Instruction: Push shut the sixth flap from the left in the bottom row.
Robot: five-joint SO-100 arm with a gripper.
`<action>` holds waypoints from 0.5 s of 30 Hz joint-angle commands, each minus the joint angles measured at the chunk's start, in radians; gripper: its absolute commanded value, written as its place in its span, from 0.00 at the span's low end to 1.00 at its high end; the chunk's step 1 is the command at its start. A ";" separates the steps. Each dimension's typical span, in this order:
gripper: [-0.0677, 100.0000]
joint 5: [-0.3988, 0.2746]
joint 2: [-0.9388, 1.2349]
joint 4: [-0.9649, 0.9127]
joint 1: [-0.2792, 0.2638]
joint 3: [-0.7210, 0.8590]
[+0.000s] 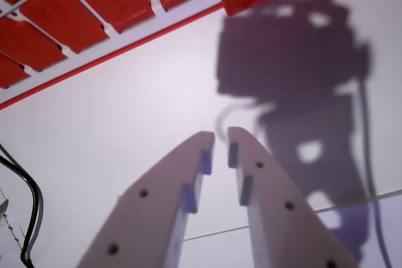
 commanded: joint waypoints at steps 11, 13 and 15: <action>0.02 -0.012 -0.210 -0.005 0.006 -0.295; 0.02 -0.014 -0.242 -0.005 0.011 -0.321; 0.02 -0.015 -0.272 -0.006 0.017 -0.344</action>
